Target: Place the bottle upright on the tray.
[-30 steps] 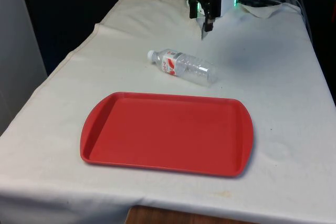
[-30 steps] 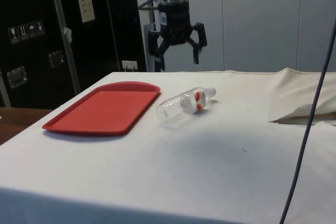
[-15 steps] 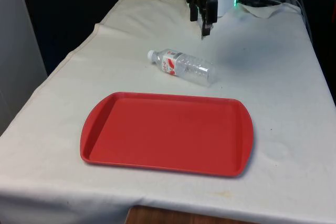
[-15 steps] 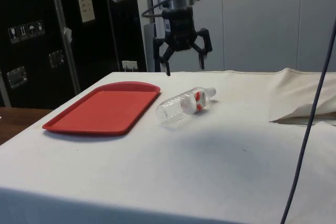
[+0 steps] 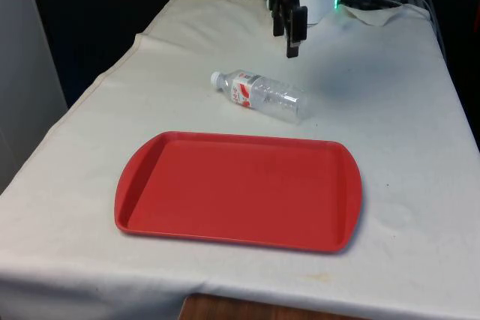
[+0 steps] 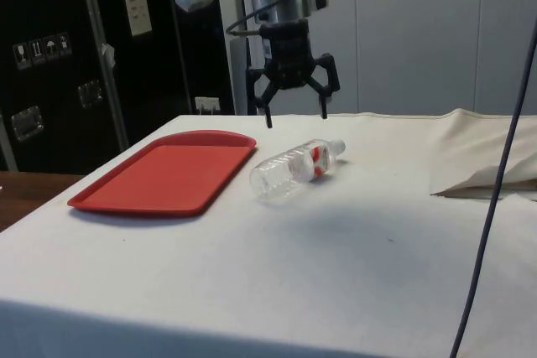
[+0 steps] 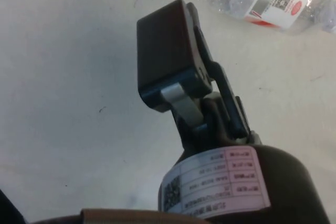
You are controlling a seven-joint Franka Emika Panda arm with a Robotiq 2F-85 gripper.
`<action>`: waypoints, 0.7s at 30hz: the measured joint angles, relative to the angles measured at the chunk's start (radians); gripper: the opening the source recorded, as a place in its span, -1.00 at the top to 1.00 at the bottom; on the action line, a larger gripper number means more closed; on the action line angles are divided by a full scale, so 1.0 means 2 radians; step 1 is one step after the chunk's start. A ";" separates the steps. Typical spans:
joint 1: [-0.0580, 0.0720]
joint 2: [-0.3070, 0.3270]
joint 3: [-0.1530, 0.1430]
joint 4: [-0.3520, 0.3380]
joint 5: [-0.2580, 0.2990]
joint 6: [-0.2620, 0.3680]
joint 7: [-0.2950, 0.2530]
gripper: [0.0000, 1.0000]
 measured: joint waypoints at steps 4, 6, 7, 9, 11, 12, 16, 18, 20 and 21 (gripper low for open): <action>0.000 0.002 0.000 -0.003 0.017 0.011 -0.001 -1.00; 0.000 0.002 0.000 -0.004 0.021 0.013 -0.001 -1.00; 0.000 0.002 0.000 -0.005 0.025 0.015 -0.002 -1.00; 0.000 0.002 0.000 -0.006 0.034 0.018 -0.005 -1.00; 0.000 0.003 0.000 -0.008 0.047 0.024 -0.009 -1.00; 0.000 0.004 0.000 -0.008 0.052 0.026 -0.010 -1.00; 0.000 0.007 0.001 -0.009 0.066 0.031 -0.015 -1.00; 0.000 0.008 0.001 -0.010 0.075 0.034 -0.018 -1.00; 0.000 0.008 0.001 -0.011 0.082 0.035 -0.019 -1.00; 0.000 0.008 0.001 -0.011 0.090 0.035 -0.021 -1.00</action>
